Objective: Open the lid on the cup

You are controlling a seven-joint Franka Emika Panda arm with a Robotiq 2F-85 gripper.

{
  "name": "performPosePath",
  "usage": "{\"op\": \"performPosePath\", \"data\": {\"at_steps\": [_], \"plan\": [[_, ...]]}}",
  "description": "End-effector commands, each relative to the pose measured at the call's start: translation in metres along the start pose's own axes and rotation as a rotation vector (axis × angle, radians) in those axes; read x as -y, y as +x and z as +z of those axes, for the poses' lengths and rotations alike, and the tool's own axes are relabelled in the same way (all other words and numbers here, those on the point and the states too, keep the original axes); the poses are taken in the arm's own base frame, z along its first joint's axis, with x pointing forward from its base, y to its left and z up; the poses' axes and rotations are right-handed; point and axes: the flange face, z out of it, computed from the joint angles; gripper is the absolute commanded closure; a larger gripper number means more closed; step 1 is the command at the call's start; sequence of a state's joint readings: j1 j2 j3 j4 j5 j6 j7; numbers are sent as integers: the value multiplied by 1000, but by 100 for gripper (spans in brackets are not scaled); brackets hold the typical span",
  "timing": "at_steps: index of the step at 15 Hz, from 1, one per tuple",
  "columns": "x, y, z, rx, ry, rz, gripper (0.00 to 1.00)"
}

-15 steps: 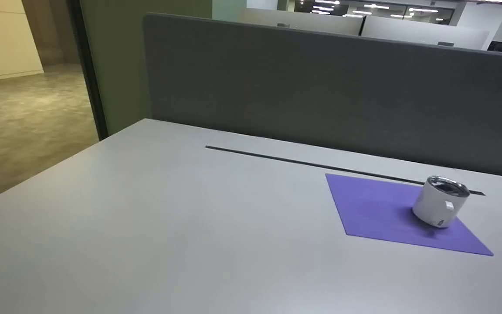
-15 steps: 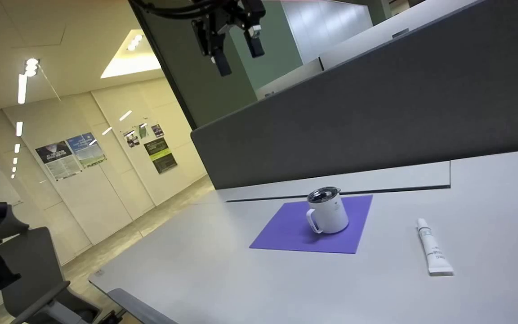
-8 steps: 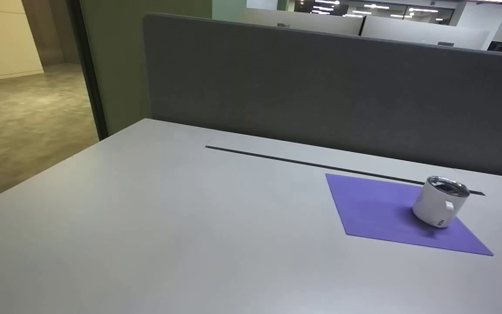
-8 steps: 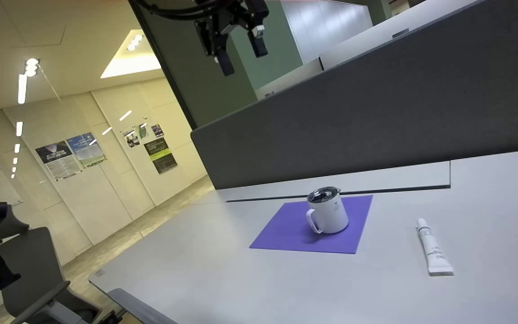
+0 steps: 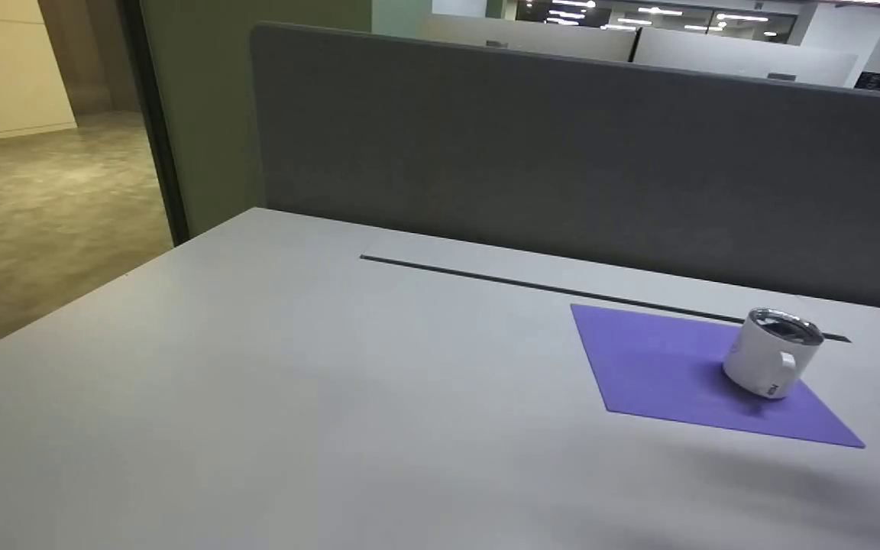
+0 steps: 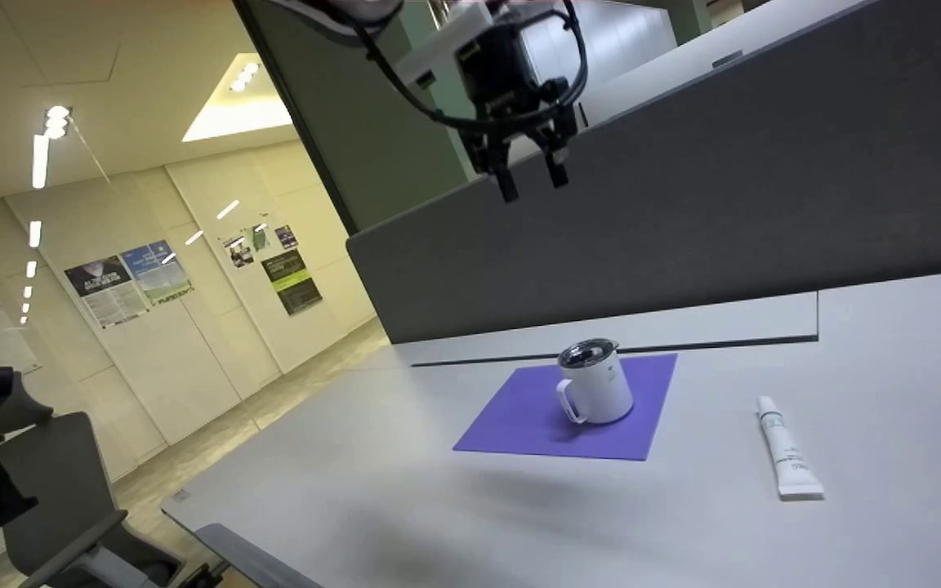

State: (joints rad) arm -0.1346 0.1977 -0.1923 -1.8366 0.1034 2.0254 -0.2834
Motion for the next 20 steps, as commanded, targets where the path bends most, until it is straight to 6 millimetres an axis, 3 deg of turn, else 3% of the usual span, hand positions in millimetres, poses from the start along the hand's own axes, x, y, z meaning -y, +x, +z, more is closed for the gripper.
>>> {"op": "performPosePath", "data": {"at_steps": [1, 4, 8, 12, 13, 20], "plan": [[12, 65, 53, 70, -12, -49, 55], [30, 94, 104, 120, -52, -95, 75], [41, 101, 151, 135, -111, -153, 100], [43, 92, 158, 136, -128, -165, 100], [42, 97, 168, 138, -115, -184, 100], [41, 97, 167, 137, -117, -184, 100]]}}
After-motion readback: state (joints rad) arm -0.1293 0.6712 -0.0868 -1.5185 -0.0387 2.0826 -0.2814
